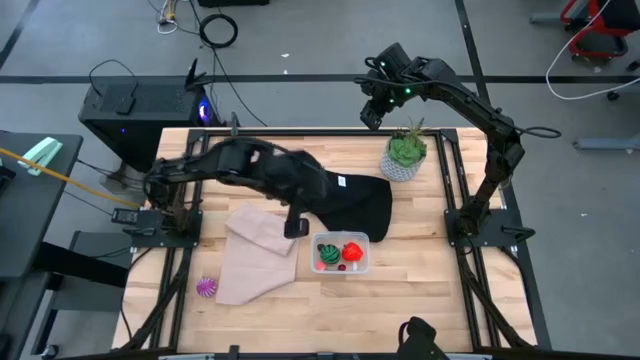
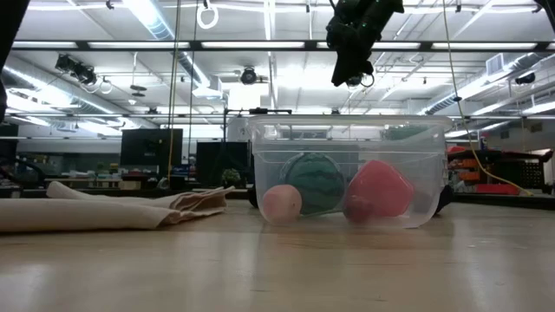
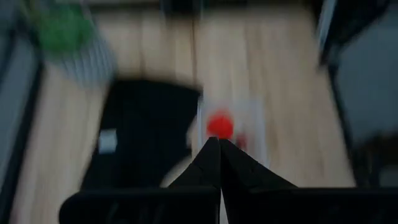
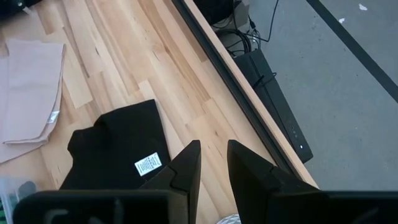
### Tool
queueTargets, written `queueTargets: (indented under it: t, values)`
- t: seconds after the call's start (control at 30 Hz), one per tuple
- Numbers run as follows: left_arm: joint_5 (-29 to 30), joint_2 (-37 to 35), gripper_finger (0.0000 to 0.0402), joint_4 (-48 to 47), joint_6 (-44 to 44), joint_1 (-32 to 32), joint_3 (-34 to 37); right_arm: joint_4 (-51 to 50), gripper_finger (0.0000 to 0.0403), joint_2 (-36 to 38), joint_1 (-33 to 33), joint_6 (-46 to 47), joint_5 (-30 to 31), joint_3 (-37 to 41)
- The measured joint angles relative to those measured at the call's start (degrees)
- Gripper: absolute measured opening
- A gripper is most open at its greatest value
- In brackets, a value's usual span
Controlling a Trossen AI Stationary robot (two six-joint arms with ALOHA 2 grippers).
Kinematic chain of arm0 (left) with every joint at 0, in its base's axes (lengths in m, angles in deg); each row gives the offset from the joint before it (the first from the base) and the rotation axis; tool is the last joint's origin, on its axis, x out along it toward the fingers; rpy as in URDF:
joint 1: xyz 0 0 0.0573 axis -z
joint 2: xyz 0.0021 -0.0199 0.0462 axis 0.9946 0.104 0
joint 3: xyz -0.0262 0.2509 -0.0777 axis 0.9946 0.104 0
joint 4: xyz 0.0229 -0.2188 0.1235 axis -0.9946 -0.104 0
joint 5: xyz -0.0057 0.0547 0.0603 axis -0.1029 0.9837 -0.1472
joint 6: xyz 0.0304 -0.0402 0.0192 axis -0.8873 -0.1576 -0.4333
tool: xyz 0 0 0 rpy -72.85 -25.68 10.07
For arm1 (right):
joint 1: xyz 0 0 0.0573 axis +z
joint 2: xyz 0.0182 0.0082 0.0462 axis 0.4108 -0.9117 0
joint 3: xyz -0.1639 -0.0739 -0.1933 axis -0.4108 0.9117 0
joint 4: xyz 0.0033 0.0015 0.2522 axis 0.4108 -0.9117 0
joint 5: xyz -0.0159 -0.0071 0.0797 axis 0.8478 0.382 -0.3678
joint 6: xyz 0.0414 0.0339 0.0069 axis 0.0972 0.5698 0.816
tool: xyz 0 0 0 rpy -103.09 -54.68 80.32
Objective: Pick and placing Produce into tupperware
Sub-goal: Put the onion into the transparent bin
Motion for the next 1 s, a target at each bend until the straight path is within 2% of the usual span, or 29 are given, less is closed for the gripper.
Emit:
queueTargets:
  t: [0.17, 0.3, 0.5, 0.63, 0.7, 0.87, 1.0]
  values:
    - [3.59, -4.52, 0.0001, 21.90, -0.79, 0.41, 0.53, 0.15, 0.0087, 0.00, 0.02, 0.00, 0.00, 0.00]
    - [5.85, -7.46, 0.0001, 43.86, -1.74, 0.20, 4.84, 0.38, 0.0087, 0.00, 0.00, -0.02, 0.02, 0.00]
    - [3.45, -10.11, 0.0001, 77.82, -2.50, 0.33, 19.00, 0.82, 0.0087, 0.00, 0.00, -0.07, 0.01, 0.00]
    - [-0.19, -11.91, 0.0001, 99.17, -2.54, 0.38, 29.56, 0.82, 0.0087, 0.00, 0.02, -0.17, 0.00, 0.00]
    - [-0.26, -13.32, 0.0002, 104.12, -2.54, 0.32, 33.99, 0.82, 0.0087, 0.00, 0.02, -0.17, 0.00, 0.00]
    - [4.09, -16.31, 0.0001, 107.96, 0.80, -0.09, 45.29, 0.82, 0.0087, 0.00, 0.02, -0.37, 0.00, 0.00]
    - [4.28, -17.31, 0.0002, 122.38, 3.98, -0.02, 55.51, 0.82, 0.0087, 0.00, 0.02, -0.43, 0.00, 0.00]
